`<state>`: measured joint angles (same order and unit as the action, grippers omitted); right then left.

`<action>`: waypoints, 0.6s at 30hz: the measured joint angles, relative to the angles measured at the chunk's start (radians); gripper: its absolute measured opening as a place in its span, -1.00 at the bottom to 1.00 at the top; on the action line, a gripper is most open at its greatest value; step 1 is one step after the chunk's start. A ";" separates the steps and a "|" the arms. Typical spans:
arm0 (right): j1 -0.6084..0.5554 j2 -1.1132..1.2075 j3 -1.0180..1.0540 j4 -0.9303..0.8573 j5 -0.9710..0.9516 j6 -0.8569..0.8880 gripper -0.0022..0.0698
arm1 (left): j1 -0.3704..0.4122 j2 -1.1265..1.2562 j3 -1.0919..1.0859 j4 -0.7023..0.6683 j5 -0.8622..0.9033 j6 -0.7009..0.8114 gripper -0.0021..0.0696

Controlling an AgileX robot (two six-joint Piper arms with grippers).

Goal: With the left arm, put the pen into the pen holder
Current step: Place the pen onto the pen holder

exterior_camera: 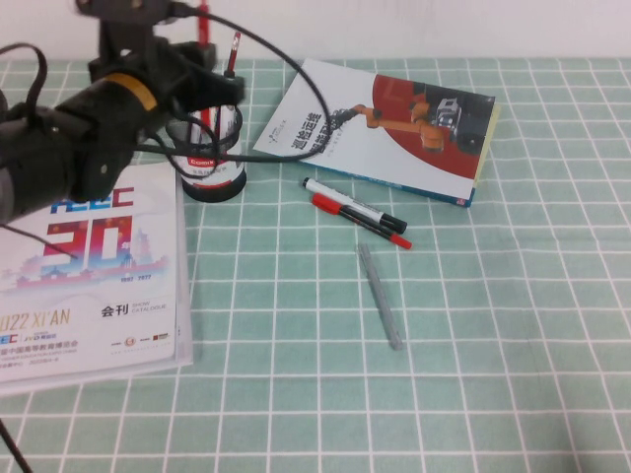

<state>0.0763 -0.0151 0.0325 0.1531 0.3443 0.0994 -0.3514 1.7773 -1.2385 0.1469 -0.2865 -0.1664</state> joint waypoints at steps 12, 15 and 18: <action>0.000 0.000 0.000 0.000 0.000 0.000 -1.00 | 0.078 0.154 -0.005 -0.093 -0.305 -0.001 -0.75; 0.000 0.000 0.000 0.000 0.000 0.000 -1.00 | 0.086 0.188 -0.032 -0.100 -0.314 -0.001 -0.75; 0.000 0.000 0.000 0.000 0.000 0.000 -1.00 | 0.086 0.209 -0.060 -0.103 -0.318 0.003 -0.75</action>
<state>0.0763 -0.0151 0.0325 0.1531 0.3443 0.0994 -0.2658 1.9863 -1.2983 0.0442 -0.6049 -0.1633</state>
